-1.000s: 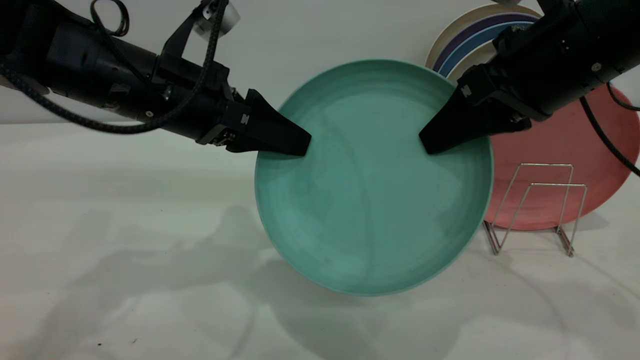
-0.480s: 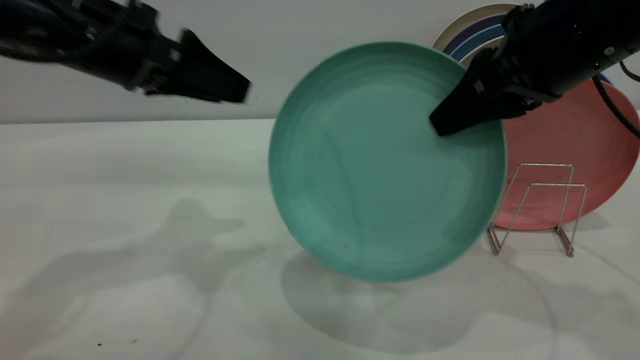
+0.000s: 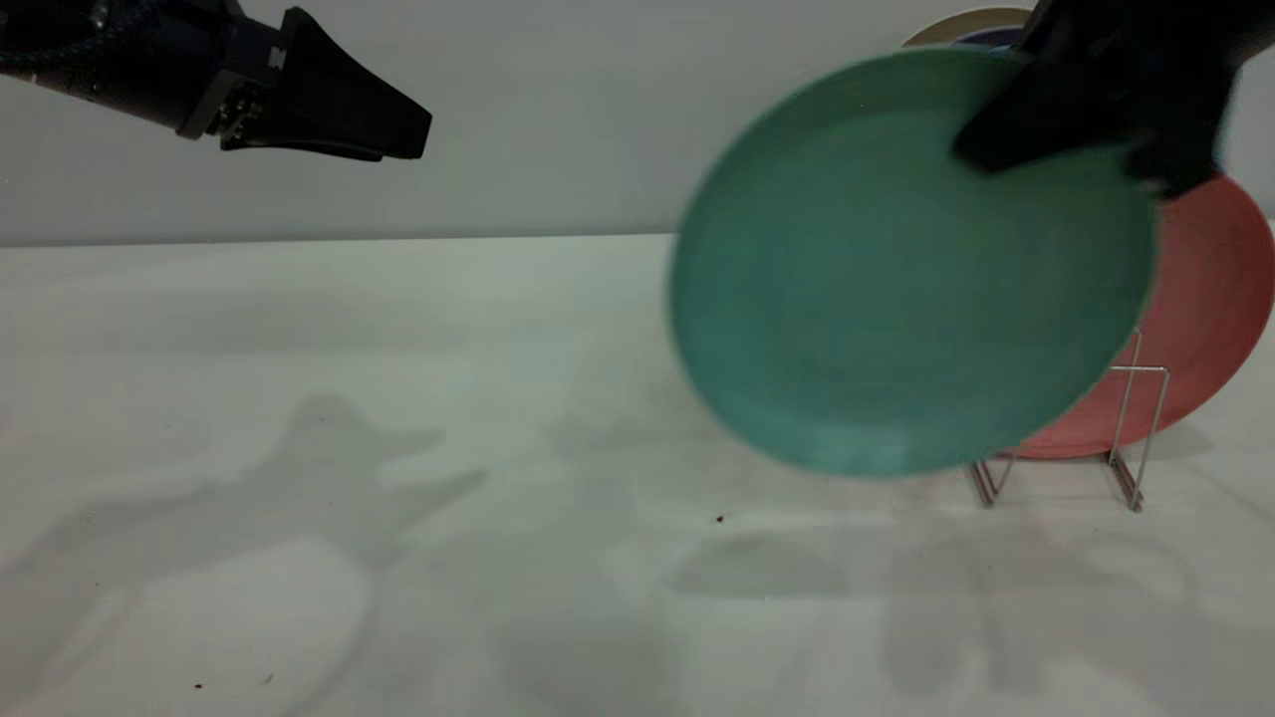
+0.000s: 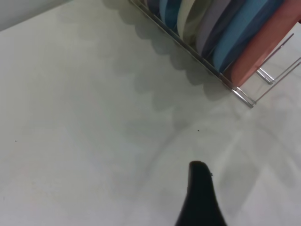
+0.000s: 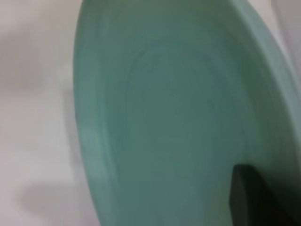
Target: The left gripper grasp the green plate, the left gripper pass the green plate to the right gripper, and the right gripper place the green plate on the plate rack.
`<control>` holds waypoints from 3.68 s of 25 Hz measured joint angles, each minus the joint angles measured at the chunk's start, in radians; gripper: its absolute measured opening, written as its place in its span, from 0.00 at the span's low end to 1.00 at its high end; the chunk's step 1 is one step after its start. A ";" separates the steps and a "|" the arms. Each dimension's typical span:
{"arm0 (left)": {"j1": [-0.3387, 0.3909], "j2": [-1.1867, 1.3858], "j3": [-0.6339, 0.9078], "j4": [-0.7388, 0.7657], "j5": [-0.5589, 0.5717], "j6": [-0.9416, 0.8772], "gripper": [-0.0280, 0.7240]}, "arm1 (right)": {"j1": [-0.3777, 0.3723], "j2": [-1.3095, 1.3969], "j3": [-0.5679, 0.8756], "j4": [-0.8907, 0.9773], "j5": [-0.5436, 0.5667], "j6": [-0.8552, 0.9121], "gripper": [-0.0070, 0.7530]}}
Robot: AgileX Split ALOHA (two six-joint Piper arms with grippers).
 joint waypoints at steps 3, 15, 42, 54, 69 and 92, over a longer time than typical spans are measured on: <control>0.000 0.000 0.000 0.004 0.000 -0.005 0.79 | 0.000 -0.042 0.000 -0.062 -0.032 -0.057 0.12; 0.000 0.000 0.000 0.007 0.000 -0.033 0.79 | -0.110 -0.066 0.001 -0.139 -0.109 -0.029 0.12; 0.000 0.000 0.000 0.007 0.001 -0.057 0.79 | -0.153 0.115 0.001 -0.091 -0.160 -0.039 0.14; 0.000 0.000 0.000 0.010 0.001 -0.057 0.79 | -0.153 0.142 0.001 0.011 -0.158 -0.038 0.36; 0.000 -0.017 0.000 0.012 0.002 -0.057 0.79 | -0.153 -0.031 0.001 0.017 -0.036 0.051 0.61; 0.008 -0.719 0.007 1.070 0.351 -1.327 0.79 | -0.153 -0.654 0.018 -0.691 0.761 1.702 0.61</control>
